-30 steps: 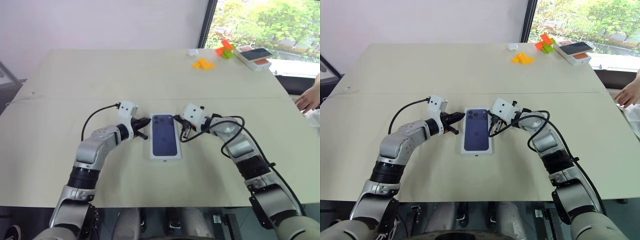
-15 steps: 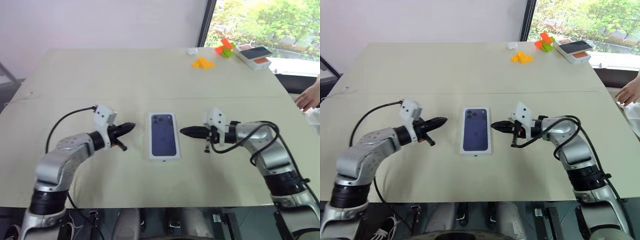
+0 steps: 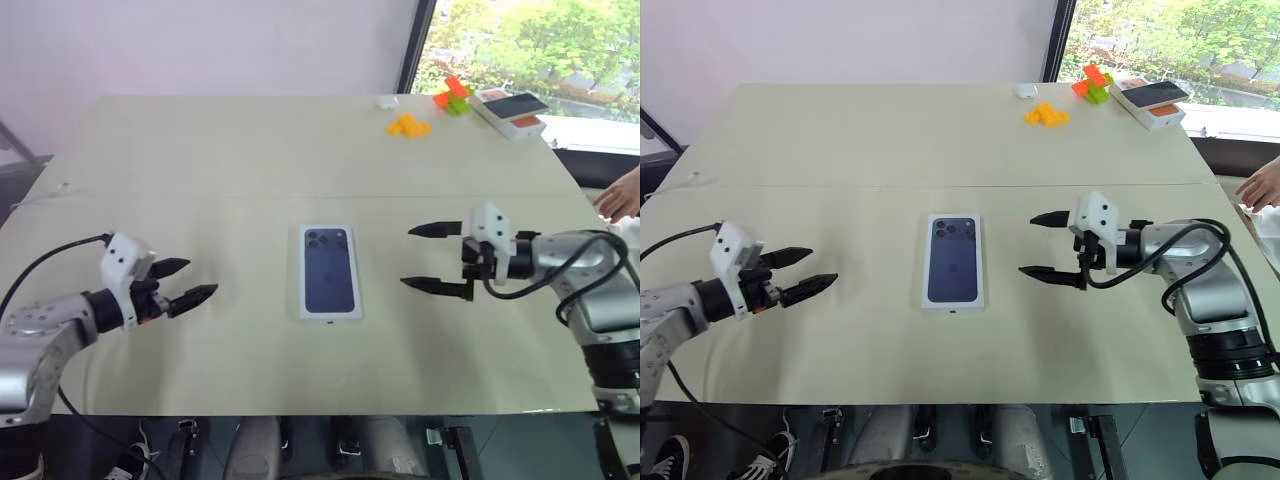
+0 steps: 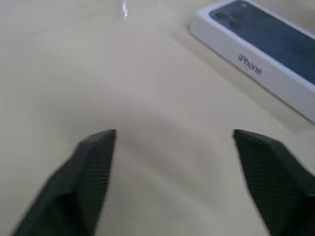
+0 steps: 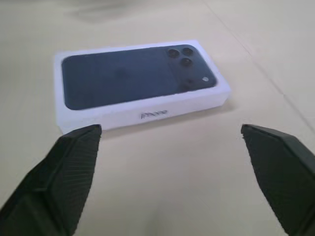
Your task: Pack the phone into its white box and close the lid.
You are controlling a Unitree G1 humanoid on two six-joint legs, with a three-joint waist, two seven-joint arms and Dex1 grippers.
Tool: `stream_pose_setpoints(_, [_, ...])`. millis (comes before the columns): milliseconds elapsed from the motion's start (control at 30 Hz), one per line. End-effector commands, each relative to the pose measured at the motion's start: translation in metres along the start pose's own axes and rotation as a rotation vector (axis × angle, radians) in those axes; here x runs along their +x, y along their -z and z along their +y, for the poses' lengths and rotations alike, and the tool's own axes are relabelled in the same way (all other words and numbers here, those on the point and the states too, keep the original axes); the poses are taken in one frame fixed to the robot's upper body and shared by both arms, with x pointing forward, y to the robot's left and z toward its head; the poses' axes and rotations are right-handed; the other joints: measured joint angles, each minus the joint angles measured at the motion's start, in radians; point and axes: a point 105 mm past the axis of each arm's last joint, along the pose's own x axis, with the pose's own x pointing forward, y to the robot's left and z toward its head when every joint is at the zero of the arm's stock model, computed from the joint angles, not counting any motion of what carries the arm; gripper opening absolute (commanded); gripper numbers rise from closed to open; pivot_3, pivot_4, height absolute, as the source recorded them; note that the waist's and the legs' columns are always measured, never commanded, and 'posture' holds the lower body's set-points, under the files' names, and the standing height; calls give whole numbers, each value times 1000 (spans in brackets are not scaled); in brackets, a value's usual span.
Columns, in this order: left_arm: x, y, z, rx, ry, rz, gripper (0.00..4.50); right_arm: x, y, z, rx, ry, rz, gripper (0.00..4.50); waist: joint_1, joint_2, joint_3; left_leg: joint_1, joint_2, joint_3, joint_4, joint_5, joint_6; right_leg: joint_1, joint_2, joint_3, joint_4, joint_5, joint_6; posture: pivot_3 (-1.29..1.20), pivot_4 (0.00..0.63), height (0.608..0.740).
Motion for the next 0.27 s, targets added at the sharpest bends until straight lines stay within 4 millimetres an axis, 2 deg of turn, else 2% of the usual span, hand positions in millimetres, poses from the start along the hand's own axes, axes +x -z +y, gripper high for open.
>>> stream_pose_setpoints(33, [-12,-16,7,52,-24,-55,4454,-11,-7,-7,-61,26,-6,4500,1,0,0,0,0,0,0,0,0,0,0,0,0,0,0,0,150,737])
stream_pose_setpoints(267, [-15,-17,10,52,-29,-40,4454,-15,-7,-7,-35,-2,5,4500,0,1,0,-1,0,0,-1,0,0,-1,-1,0,0,0,0,0,150,737])
